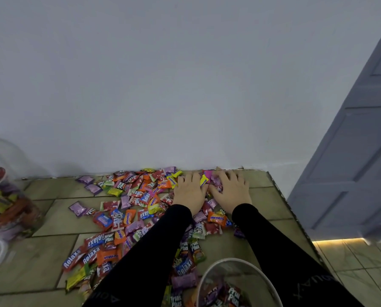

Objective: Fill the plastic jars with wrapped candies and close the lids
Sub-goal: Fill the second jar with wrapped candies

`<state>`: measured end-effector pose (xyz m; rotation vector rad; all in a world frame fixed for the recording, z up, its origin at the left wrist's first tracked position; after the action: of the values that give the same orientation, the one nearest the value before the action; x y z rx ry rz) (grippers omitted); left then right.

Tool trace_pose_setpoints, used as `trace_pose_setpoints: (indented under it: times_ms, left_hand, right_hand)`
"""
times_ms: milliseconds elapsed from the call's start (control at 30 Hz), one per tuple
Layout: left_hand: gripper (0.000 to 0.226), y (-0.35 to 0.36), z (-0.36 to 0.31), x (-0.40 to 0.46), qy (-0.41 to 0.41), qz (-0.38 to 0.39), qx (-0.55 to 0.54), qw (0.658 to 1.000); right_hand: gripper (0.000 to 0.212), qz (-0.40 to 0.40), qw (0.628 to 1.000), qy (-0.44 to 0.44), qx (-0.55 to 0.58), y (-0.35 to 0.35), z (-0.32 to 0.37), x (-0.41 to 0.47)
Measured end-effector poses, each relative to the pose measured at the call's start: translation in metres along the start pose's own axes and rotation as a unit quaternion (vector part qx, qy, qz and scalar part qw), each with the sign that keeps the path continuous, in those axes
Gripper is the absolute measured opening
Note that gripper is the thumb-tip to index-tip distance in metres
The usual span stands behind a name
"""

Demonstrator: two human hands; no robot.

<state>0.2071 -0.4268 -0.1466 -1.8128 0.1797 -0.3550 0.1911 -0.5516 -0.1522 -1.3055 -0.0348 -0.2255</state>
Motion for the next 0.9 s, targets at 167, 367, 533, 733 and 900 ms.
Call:
trace_pose_setpoints:
  times_ms: [167, 367, 533, 733, 900]
  left_hand:
    - [0.039, -0.002, 0.003, 0.001, -0.009, 0.0, -0.055, 0.998]
    - [0.03, -0.006, 0.013, 0.001, -0.046, 0.006, -0.173, 0.984]
    - [0.031, -0.01, 0.011, -0.003, -0.045, 0.012, -0.199, 0.979]
    - [0.021, -0.028, 0.011, -0.006, -0.051, 0.033, -0.2, 0.978]
    - [0.01, -0.054, 0.01, -0.015, -0.046, -0.025, -0.251, 0.967]
  right_hand:
    - [0.024, -0.021, 0.998, -0.045, 0.029, -0.005, 0.007, -0.002]
    - [0.031, -0.004, 0.991, -0.042, 0.126, -0.003, 0.011, -0.004]
    - [0.02, -0.043, 0.981, -0.018, 0.19, -0.014, 0.009, -0.014]
    - [0.021, -0.028, 0.935, 0.02, 0.354, -0.029, 0.01, -0.013]
    - [0.023, -0.063, 0.912, 0.023, 0.404, -0.043, 0.033, -0.013]
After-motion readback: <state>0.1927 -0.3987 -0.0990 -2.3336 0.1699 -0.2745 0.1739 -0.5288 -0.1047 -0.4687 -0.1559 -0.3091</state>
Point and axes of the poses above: each hand's wrist, its own x-axis towards the middle knuckle, its own y-axis out of the palm, z = x × y, the point moved 10 cm from there along x, towards the middle knuckle
